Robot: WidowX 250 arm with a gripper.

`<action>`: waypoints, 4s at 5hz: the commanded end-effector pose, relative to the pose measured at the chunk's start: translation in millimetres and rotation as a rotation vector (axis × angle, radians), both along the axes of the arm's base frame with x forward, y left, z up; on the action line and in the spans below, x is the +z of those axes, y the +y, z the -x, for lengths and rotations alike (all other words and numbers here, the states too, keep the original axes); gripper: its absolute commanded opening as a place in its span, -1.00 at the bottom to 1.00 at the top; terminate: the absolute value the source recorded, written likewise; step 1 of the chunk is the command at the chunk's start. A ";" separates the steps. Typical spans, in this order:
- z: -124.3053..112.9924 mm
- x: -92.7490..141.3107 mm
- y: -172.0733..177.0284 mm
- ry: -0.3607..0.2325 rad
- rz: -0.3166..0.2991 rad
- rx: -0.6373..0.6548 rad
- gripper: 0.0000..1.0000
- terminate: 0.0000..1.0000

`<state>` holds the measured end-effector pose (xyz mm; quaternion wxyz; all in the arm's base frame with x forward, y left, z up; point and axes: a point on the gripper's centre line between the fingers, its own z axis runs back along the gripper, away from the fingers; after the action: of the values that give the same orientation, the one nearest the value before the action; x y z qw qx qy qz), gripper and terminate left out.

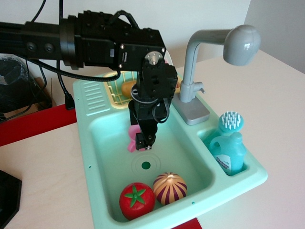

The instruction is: Put cup from sink to drying rack

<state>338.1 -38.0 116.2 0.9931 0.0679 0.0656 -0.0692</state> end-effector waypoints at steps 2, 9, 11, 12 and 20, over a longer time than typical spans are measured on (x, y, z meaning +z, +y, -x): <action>-8.7 -2.2 -4.4 0.002 0.011 0.002 1.00 -1.00; -1.6 -22.9 -3.6 -0.044 -0.016 0.030 -1.00 -1.00; -15.4 36.1 12.8 -0.168 -0.013 0.036 -1.00 -1.00; -25.0 62.0 27.9 -0.210 -0.022 0.061 -1.00 -1.00; -32.3 13.8 116.5 -0.104 -0.076 0.233 1.00 -1.00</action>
<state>365.0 73.0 111.3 0.9929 0.0991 0.0525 0.0393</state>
